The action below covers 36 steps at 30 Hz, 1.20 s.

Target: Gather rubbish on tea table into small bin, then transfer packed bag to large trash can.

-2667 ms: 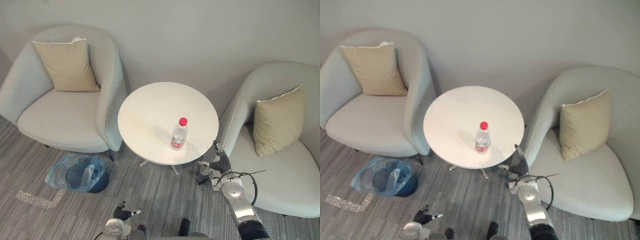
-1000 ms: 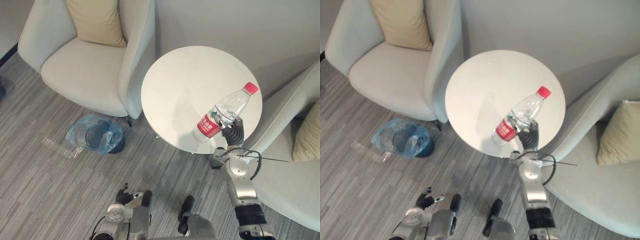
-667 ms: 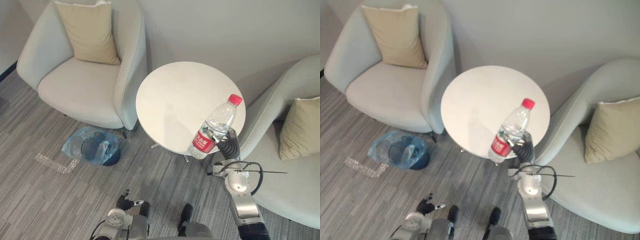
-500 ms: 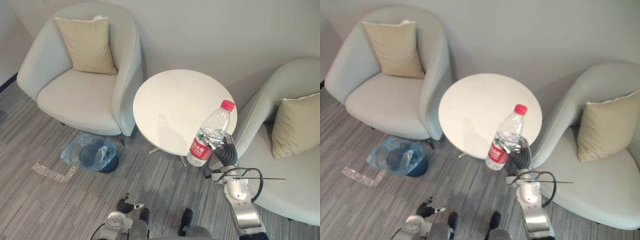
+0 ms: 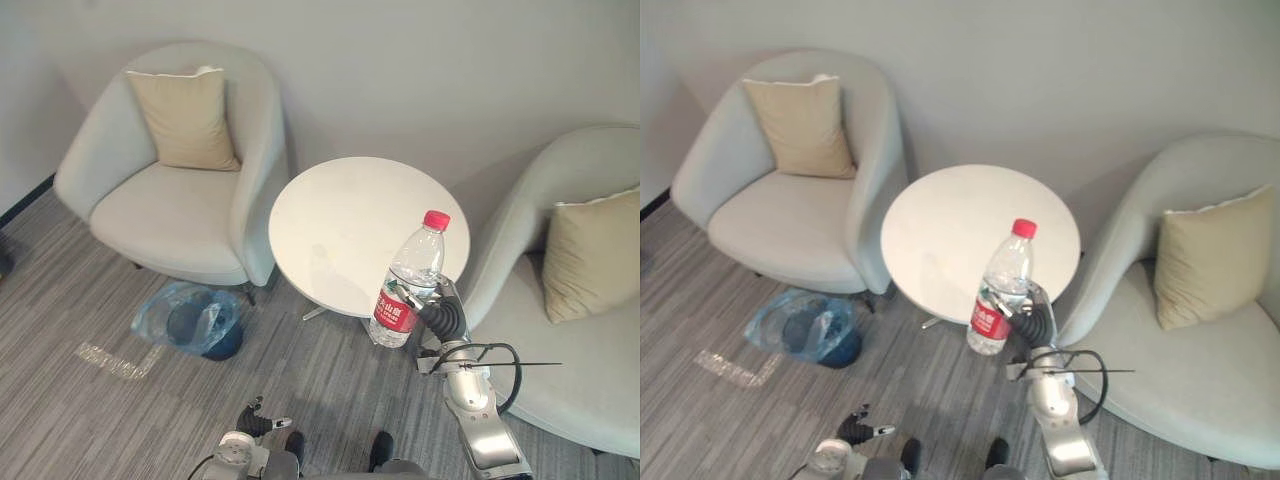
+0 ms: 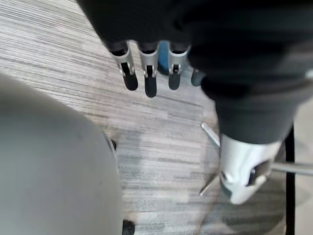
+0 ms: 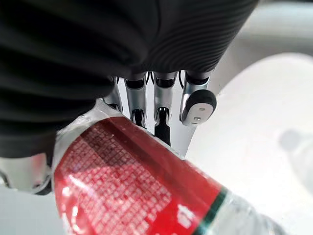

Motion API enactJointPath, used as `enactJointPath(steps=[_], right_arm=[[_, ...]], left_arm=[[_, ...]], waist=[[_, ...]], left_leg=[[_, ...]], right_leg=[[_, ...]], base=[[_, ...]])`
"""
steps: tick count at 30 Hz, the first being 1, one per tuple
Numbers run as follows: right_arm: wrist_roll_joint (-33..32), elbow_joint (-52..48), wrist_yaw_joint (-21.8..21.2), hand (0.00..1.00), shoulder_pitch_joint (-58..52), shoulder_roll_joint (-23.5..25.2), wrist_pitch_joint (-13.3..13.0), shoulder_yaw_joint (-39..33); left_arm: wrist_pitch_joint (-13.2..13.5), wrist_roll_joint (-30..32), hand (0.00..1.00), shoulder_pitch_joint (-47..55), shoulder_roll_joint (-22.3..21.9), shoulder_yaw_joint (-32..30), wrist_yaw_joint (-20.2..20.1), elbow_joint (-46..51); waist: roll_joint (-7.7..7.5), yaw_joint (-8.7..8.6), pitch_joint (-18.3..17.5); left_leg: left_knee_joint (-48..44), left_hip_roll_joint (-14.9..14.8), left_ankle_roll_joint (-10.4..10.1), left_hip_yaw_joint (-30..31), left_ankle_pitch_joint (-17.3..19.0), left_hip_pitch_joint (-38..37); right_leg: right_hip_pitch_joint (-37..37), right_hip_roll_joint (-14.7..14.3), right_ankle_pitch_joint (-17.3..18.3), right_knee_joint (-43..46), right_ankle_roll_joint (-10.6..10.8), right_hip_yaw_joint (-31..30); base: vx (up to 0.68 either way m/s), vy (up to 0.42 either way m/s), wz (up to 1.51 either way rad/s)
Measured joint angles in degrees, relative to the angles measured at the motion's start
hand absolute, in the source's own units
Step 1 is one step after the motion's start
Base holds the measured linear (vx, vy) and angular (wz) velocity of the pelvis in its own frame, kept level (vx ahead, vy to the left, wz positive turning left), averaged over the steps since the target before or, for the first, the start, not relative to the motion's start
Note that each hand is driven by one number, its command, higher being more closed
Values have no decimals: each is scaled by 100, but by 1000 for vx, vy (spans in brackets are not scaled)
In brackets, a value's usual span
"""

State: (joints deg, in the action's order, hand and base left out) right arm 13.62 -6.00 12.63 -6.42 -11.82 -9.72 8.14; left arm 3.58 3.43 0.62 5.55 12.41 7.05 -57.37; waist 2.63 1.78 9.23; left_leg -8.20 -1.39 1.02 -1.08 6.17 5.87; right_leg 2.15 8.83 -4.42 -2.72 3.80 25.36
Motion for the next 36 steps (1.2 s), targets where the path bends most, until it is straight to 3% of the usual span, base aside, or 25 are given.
enactJointPath(steps=[2, 3, 4, 5, 6, 8, 10, 13, 14, 16, 17, 18, 19, 20, 21, 24, 26, 27, 28, 30, 32, 34, 36], right_arm=[[1, 4, 63, 100, 92, -56, 0, 5], [4, 24, 106, 100, 196, -53, -3, -7], [5, 36, 128, 100, 263, -99, 3, -73], [4, 60, 151, 100, 274, -164, 10, -121], [4, 80, 178, 100, 275, -173, 22, -122], [33, 84, 204, 100, 297, -174, 22, -144], [125, 200, 213, 100, 326, -49, 20, -148], [217, 507, 186, 100, 351, 222, 113, -80], [215, 535, 179, 100, 347, 270, 133, -63], [212, 541, 159, 100, 281, 272, 132, -22], [213, 540, 142, 100, 227, 265, 132, -18], [211, 543, 125, 100, 155, 285, 128, -22], [211, 543, 97, 100, 95, 304, 126, 3], [214, 543, 61, 100, 56, 300, 127, 79], [212, 538, 38, 100, 33, 306, 124, 108], [206, 514, 18, 100, -37, 266, 126, 34], [202, 450, 0, 100, -199, 270, 128, -105], [189, 465, -28, 100, -232, 192, 160, -204], [177, 461, -35, 100, -282, 41, 183, -295], [127, 461, -37, 100, -241, 18, 196, -410], [63, 460, -38, 100, -188, 28, 199, -491], [-30, 457, -31, 100, -74, 75, 197, -492], [-29, 456, -30, 100, -29, 66, 196, -512]], left_arm=[[7, 16, 0, 7, -21, -5, 18, -5], [15, 87, 0, -4, -16, -6, 21, -6], [29, 113, 0, -2, -33, 5, 18, -7], [40, 122, 0, 17, -60, 9, 18, -7], [65, 182, 0, 49, -54, 8, 29, -10], [66, 227, 0, 49, -49, 9, 29, -14], [72, 268, 0, 56, -15, 53, 29, -2], [74, 294, 0, 52, 25, 97, 27, 50], [83, 295, 0, 52, 49, 101, 26, 71], [77, 299, 0, 71, 69, 106, 38, 60], [76, 298, 0, 96, 84, 103, 41, 58], [75, 262, 0, 105, 113, 91, 44, 63], [70, 251, 0, 102, 139, 87, 53, 63], [68, 206, 0, 95, 222, 90, 51, 58], [68, 198, 0, 72, 259, 94, 50, 44], [47, 209, 0, 24, 259, 134, 47, -129], [65, 208, 0, 11, 278, 134, 48, -157], [30, 228, 0, -53, 188, 131, 58, -186], [28, 257, 0, 14, 76, 160, 46, -181], [8, 281, 0, 9, -48, 151, 52, -174], [-19, 287, 0, 11, -70, 83, 48, -161], [-14, 315, 0, -10, -62, 27, 48, -92], [-18, 349, 0, -22, -64, 36, 43, -24]], waist=[[26, -23, -16], [-53, -24, -2], [95, -56, -48], [107, -124, -41], [77, -183, -45], [44, -195, -56], [-33, -201, -74], [-146, -193, -4], [-196, -192, 29], [-257, -219, 67], [-235, -298, 61], [-183, -338, 70], [-194, -381, 94], [-249, -387, 117], [-304, -437, 119], [-311, -600, 126], [-456, -597, 86], [-246, -610, 83], [-52, -573, 9], [209, -492, -17], [216, -458, -10], [44, -420, 107], [-12, -405, 113]], left_leg=[[152, -162, -66, -570, 67, -19], [-8, -264, 55, -1044, 84, 33], [-221, -537, 154, -1658, 56, 162], [-278, -614, 136, -1918, 26, 200], [-125, -536, 84, -2012, -7, 81], [199, -402, -210, -1948, -244, -56], [354, -215, -220, -1827, -402, -138], [257, -16, -176, -1688, -98, -234], [198, 47, -192, -1639, 17, -256], [173, 139, -171, -1437, 135, -420], [112, 133, -103, -1227, 179, -449], [99, 62, -63, -1011, 229, -530], [103, 3, -67, -884, 251, -539], [128, -71, -74, -704, 269, -585], [130, -92, -54, -544, 284, -602], [-38, -69, -169, 19, 469, -628], [-587, 80, -332, 382, 761, -534], [-1061, -1, -395, 670, 1039, -345], [-1264, -202, -468, 642, 1125, -202], [-1432, -535, -488, 465, 1138, -189], [-1607, -836, -551, 12, 1071, -209], [-2111, -1033, -465, -564, 1040, -156], [-2171, -1117, -442, -871, 1106, 8]], right_leg=[[-79, 74, 19, 65, -30, 111], [-179, 226, 7, 93, -33, 234], [-261, 236, 69, 253, -20, 318], [-256, 242, 161, 378, 45, 404], [-178, 375, 210, 452, 105, 522], [-119, 455, 206, 441, 151, 596], [-84, 615, 236, 514, 232, 716], [-108, 1032, 650, 1297, 363, 830], [-114, 1190, 804, 1608, 309, 837], [-287, 1476, 926, 2564, -134, 631], [-672, 1533, 675, 3407, -633, 60], [-1118, 1430, 734, 4047, -653, -536], [-1301, 1188, 1087, 4182, -439, -854], [-1510, 740, 1430, 4086, -343, -1189], [-1683, 395, 1550, 3844, -290, -1409], [-1901, -415, 1350, 2650, -80, -2169], [-1799, -452, 775, 2133, -219, -2351], [-1726, -442, 829, 2320, -282, -2044], [-1599, -555, 1026, 2215, -350, -1812], [-1290, -739, 1049, 1941, -449, -1450], [-932, -924, 1052, 1670, -590, -1305], [-452, -972, 1064, 1313, -665, -1285], [-328, -929, 1059, 1219, -672, -1211]], base=[[-10, 51, 31], [8, 115, 32], [4, 120, 41], [39, 118, 58], [43, 101, 57], [71, 106, 44], [98, 111, 37], [90, 117, 36], [90, 141, 37], [83, 113, 48], [145, 116, 69], [163, 92, 70], [192, 18, 66], [196, -40, 61], [248, -83, 70], [235, -120, 101], [302, -229, 136], [368, -290, 143], [303, -234, 116], [359, -204, 82], [288, -190, 57], [227, -135, 28], [158, -43, 12]])
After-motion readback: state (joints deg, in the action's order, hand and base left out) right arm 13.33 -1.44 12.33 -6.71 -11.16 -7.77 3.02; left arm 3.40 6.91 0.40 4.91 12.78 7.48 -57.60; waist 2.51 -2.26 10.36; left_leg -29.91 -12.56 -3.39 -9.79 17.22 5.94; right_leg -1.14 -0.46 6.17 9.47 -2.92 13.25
